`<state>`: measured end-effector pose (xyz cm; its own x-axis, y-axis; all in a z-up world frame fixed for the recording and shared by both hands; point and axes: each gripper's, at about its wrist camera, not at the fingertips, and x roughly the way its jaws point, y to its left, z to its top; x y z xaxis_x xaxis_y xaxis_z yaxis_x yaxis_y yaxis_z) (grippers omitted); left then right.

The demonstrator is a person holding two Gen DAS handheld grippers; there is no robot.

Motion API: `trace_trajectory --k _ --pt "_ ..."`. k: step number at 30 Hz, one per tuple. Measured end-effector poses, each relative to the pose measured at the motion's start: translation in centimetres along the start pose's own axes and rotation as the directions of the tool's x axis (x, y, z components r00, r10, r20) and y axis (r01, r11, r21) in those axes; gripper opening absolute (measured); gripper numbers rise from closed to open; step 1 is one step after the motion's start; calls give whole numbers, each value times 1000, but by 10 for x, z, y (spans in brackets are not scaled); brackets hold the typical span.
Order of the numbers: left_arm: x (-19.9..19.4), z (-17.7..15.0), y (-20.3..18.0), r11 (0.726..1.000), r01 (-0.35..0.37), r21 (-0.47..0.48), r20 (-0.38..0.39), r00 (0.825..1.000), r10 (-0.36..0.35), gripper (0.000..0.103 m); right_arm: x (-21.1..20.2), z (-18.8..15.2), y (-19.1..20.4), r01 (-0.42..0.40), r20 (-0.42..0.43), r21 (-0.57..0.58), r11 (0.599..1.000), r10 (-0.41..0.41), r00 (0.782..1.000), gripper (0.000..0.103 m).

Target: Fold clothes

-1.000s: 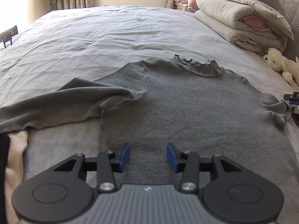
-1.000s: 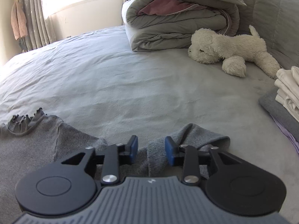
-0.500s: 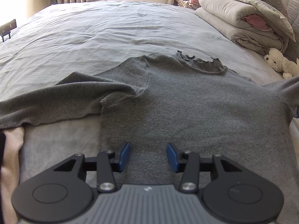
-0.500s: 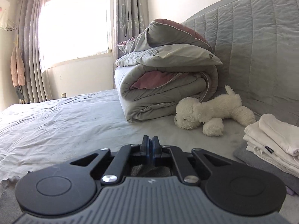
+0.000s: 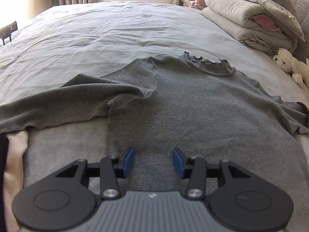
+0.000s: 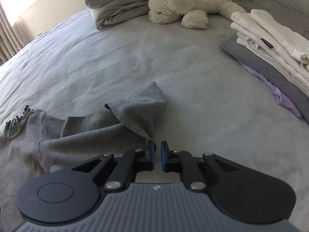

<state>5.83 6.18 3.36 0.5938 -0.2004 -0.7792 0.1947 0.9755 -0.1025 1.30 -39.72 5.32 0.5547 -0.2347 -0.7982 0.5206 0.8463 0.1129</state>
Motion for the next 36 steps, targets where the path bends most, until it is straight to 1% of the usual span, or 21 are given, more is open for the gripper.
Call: trace_trajectory --k 5,8,9,10,11,13,14,15,16,17,18,20,21,23,24,25,28,31,33,34,36 --pt "2 0 -3 1000 -10 8 0 1000 10 50 -6 12 0 135 143 -104 985 -120 982 14" --pt "3 0 -6 1000 -16 19 3 1000 16 52 -13 16 18 78 247 -180 981 -32 969 19" --pt "3 0 -6 1000 -18 22 4 1000 18 52 -14 17 27 49 267 -218 975 11 964 36" --pt "4 0 -7 1000 -19 23 4 1000 19 53 -14 17 38 26 277 -261 965 49 960 58" --pt "4 1 -7 1000 -20 23 5 1000 20 53 -12 15 48 12 280 -303 953 77 957 64" --pt "3 0 -6 1000 -16 24 6 1000 16 53 -3 10 70 35 269 -408 912 83 960 65" --pt "3 0 -6 1000 -14 24 7 1000 14 53 6 4 80 97 267 -469 878 36 963 64" --pt "3 0 -5 1000 -12 24 7 1000 11 53 14 -1 87 156 271 -520 840 -11 963 56" --pt "3 0 -4 1000 -8 23 6 1000 8 53 22 -4 88 210 281 -546 811 -59 958 29" --pt "3 1 -4 1000 -6 22 5 1000 6 53 30 -6 84 262 285 -560 786 -115 952 12" --pt "3 1 -4 1000 -5 22 5 1000 5 53 35 -7 79 293 286 -562 773 -151 946 4" --pt "3 1 -4 1000 -3 21 3 1000 3 53 27 3 61 271 293 -484 832 -138 946 3" --pt "3 1 -4 1000 -2 20 2 1000 2 53 16 11 51 268 321 -411 871 -137 937 3" --pt "3 2 -3 1000 -1 16 0 1000 1 53 -17 28 23 227 414 -180 957 -135 900 2" --pt "3 2 -3 1000 -1 15 0 1000 1 53 -33 34 6 164 451 -48 985 -125 884 2" --pt "3 1 -3 1000 -1 15 1 1000 1 53 -45 38 -10 110 473 64 992 -127 872 2" --pt "3 0 -6 1000 -11 25 4 1000 11 53 -46 34 -45 57 429 273 960 -175 886 2" --pt "3 0 -6 1000 -14 25 5 1000 14 53 -17 21 -72 50 235 432 901 -165 958 2" --pt "3 0 -5 1000 -11 23 6 1000 11 53 0 7 -86 42 107 519 853 -114 988 2" --pt "3 0 -5 1000 -10 23 7 1000 10 53 7 2 -91 48 57 550 834 -94 994 2" --pt "2 -1 -5 1000 -11 27 9 1000 11 53 8 -1 -90 68 40 542 837 -107 993 0"
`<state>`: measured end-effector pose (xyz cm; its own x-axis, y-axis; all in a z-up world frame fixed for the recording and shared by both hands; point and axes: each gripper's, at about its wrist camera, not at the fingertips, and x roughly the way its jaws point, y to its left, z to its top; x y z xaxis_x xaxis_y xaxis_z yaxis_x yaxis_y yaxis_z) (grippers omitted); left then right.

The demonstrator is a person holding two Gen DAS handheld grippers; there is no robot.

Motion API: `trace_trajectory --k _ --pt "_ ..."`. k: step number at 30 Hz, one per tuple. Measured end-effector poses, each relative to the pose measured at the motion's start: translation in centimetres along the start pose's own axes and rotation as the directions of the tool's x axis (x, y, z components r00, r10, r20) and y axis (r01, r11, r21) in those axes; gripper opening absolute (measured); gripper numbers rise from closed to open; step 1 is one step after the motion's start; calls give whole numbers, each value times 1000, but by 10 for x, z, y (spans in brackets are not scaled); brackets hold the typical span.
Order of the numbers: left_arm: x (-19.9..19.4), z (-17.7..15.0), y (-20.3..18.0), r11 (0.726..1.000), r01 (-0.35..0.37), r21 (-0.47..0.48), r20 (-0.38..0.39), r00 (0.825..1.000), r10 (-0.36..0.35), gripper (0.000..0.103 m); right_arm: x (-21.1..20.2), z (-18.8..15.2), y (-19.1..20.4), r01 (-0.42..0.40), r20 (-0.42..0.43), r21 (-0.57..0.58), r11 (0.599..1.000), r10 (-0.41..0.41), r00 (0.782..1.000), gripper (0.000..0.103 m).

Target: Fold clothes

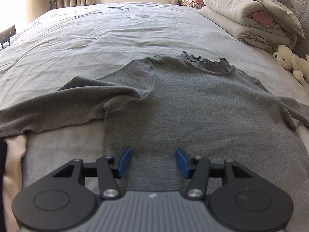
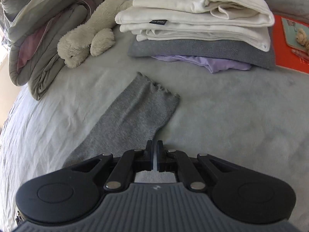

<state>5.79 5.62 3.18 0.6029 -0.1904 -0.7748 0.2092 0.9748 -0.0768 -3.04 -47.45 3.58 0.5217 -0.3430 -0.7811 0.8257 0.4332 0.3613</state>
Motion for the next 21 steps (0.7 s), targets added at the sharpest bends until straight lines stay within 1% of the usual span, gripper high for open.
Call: trace_trajectory --k 2,5,8,9,10,11,12,14,15,17,18,19,21 --pt "0 0 0 1000 0 2 1 1000 0 53 -7 0 5 21 38 -34 999 -20 999 3" --pt "1 0 0 1000 0 1 0 1000 0 53 -15 1 9 56 100 -103 993 -46 994 3" --pt "1 0 0 1000 -3 2 0 1000 3 54 -17 5 5 70 120 -111 991 -56 991 3" --pt "1 0 -1 1000 -5 4 1 1000 5 54 -18 6 7 78 138 -128 989 -60 989 4" --pt "1 0 -1 1000 -6 6 1 1000 6 54 -20 6 12 70 161 -158 985 -44 986 13" --pt "1 0 -2 1000 -7 7 1 1000 7 54 -22 5 19 53 176 -195 979 -18 984 17" --pt "1 0 -2 1000 -8 6 0 1000 8 54 -22 3 28 17 176 -244 970 27 984 17" --pt "1 0 -1 1000 -9 4 -1 1000 9 54 -24 -6 49 -52 156 -339 939 111 982 17" --pt "1 0 -1 1000 -8 2 -2 1000 8 54 -22 -14 61 -89 130 -388 917 150 980 19" --pt "0 1 0 1000 -2 -3 -4 1000 2 54 -18 -33 87 -170 48 -486 857 220 974 29" --pt "-2 4 3 1000 8 -10 -5 1000 -8 54 -16 -44 98 -201 9 -526 826 242 970 36" --pt "-5 8 8 1000 22 -21 -6 1000 -22 54 -15 -54 109 -227 -25 -561 796 258 966 36" --pt "-16 17 24 998 26 -65 36 999 -24 55 -17 -72 128 -241 -60 -630 738 264 963 36"
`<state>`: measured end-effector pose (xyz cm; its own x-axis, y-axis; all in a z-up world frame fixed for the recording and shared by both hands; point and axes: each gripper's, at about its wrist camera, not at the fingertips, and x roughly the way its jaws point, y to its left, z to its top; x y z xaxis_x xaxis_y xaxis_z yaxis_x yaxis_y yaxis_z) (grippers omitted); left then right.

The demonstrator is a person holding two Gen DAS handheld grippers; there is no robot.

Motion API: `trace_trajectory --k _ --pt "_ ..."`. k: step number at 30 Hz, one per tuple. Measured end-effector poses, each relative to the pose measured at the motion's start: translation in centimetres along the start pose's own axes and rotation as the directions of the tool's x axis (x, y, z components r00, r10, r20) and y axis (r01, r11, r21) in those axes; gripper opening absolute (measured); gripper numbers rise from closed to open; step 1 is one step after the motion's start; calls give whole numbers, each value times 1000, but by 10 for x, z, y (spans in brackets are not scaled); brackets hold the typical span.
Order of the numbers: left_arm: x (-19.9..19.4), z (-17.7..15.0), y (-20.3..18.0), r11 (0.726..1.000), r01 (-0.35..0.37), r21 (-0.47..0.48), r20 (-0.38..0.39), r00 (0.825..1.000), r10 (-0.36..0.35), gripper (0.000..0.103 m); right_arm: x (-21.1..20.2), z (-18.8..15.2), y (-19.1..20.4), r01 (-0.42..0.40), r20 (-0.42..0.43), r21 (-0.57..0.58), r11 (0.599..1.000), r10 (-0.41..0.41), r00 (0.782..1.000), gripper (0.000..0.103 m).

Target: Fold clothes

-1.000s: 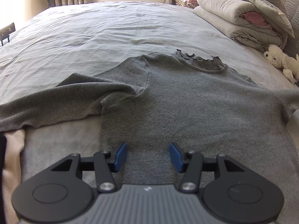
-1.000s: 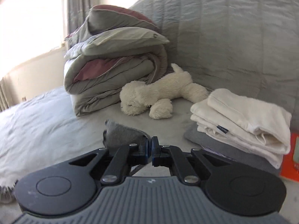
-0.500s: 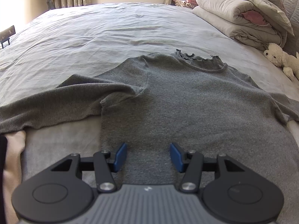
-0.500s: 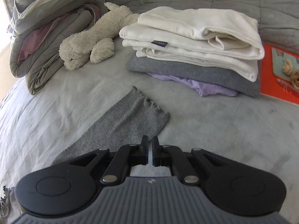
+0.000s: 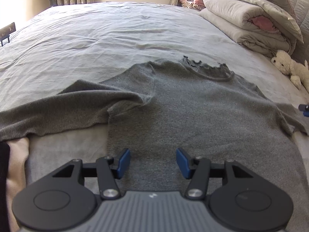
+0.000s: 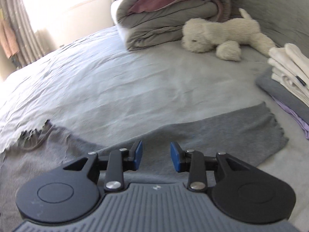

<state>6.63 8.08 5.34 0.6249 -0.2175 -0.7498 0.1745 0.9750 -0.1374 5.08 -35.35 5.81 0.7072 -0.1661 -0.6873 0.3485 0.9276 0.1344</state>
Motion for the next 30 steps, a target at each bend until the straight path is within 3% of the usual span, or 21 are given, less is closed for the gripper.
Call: trace_trajectory --k 2,5,9,11,15,17,21,26,27,28,29,30 --pt "-15 14 27 997 -12 -81 52 999 17 58 0 -2 17 3 1 -71 997 -3 1000 38" --pt "-33 30 77 971 -48 -236 93 993 72 58 -2 -5 29 12 14 -127 992 -10 1000 42" --pt "-56 36 149 883 -117 -455 109 976 186 58 -3 -7 32 12 13 -128 992 -10 1000 42" --pt "-65 32 178 841 -159 -517 103 964 245 58 -3 -8 33 11 11 -125 992 -10 1000 42" --pt "-67 21 213 798 -264 -542 56 936 348 58 -4 -9 36 5 9 -129 992 -4 1000 42" --pt "-65 16 225 791 -302 -533 37 925 379 58 -5 -10 39 1 11 -136 991 1 1000 42" --pt "-57 11 237 794 -307 -525 18 929 371 59 -6 -13 47 -7 9 -158 987 9 1000 42" --pt "-56 12 237 779 -310 -545 19 925 381 57 -8 -17 55 -13 10 -185 983 15 1000 42" --pt "-54 12 235 785 -319 -532 20 922 388 45 -9 -17 56 -13 13 -190 982 16 1000 42" --pt "-53 13 234 789 -327 -520 22 918 395 20 -9 -17 57 -14 16 -193 981 17 1000 42" --pt "-54 13 235 786 -319 -529 34 918 395 7 -10 -16 58 -15 18 -193 981 18 1000 42" --pt "-57 13 236 779 -301 -550 50 919 391 7 -10 -16 58 -15 20 -192 981 20 1000 42"
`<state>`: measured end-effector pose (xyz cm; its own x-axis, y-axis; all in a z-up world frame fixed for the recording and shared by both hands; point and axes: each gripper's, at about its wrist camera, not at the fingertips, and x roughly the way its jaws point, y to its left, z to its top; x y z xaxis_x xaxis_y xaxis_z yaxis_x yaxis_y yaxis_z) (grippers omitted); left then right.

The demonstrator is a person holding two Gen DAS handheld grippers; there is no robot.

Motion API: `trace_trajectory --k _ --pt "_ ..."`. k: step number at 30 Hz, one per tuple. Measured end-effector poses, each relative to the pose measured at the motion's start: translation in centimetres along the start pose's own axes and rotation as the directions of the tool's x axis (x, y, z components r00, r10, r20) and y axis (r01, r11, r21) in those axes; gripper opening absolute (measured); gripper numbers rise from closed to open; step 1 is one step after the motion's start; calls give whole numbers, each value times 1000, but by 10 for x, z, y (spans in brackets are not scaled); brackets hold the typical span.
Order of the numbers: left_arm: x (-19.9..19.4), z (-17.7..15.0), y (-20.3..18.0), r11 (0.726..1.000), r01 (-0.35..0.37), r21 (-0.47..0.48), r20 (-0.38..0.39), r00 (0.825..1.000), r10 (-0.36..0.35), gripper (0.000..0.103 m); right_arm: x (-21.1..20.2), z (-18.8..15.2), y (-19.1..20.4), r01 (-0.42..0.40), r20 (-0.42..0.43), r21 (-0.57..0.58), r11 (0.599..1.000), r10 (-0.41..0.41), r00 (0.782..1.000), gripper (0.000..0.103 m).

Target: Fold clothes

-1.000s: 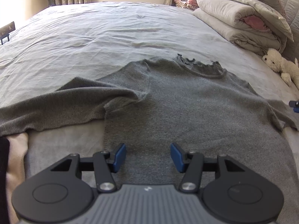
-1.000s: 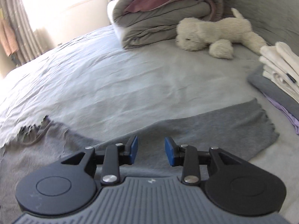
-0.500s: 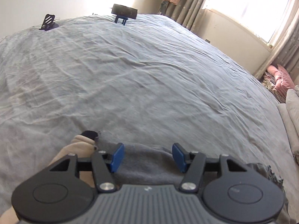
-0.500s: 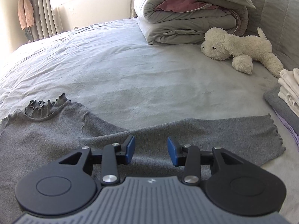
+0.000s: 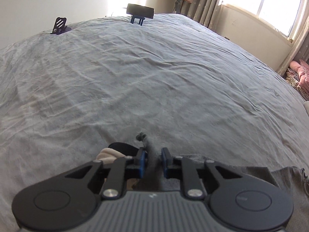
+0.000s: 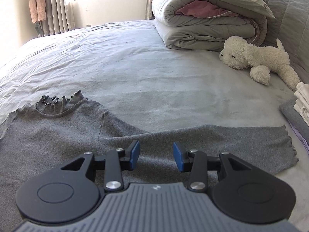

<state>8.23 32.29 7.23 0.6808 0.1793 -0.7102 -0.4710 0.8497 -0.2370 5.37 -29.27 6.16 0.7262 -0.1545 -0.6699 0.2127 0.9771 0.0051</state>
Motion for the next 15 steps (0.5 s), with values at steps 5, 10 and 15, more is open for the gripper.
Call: trace_trajectory --k 5,10,15 --pt "-20 9 2 997 45 -55 104 994 -39 5 -2 2 0 -2 9 3 1000 2 1000 42" --pt "-33 17 11 991 49 -124 177 984 -27 5 -4 3 0 -5 16 9 1000 5 1000 42" --pt "-22 12 13 991 24 -128 111 994 -10 5 -4 2 2 -9 11 1 1000 9 1000 42"
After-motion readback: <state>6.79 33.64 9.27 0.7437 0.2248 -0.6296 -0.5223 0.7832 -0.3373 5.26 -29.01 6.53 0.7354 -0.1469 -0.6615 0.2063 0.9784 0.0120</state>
